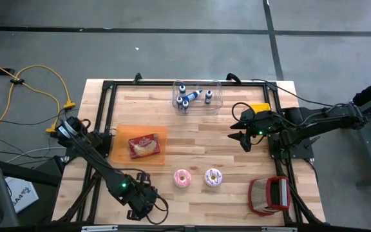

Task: Pick & Place Food Item
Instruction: Put the brown donut into the yellow bin

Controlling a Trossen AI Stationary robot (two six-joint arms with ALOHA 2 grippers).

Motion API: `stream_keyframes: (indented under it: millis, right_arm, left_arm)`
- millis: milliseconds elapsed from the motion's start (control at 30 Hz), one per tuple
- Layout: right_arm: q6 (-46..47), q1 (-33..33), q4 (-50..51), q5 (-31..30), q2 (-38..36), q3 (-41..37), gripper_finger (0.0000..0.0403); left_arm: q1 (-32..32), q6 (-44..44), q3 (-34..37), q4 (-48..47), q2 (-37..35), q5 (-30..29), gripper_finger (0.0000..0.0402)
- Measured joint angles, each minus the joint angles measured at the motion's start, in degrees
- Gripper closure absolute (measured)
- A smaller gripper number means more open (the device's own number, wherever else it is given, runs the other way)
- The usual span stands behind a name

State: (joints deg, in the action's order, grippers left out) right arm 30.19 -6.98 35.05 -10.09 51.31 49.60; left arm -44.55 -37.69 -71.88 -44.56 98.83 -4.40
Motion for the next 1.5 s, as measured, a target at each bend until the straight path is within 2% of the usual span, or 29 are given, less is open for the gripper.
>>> stream_keyframes:
  millis: [833, 1133, 1500]
  right_arm:
    - [-0.01, 0.0, -0.18, 0.01, 0.01, 0.01, 0.0199]
    - [-0.02, -0.02, -0.17, 0.0, 0.02, 0.0, 0.0199]
    - [0.0, -0.02, -0.16, 0.0, 0.0, 0.0, 0.0199]
  left_arm:
    - [0.28, 0.26, 0.0, 2.48, 6.87, 1.18, 0.0212]
    - [0.63, 0.26, 0.02, 2.42, 6.97, 1.23, 0.0214]
    - [0.63, -0.21, 0.04, 2.4, 6.95, 1.18, 0.0293]
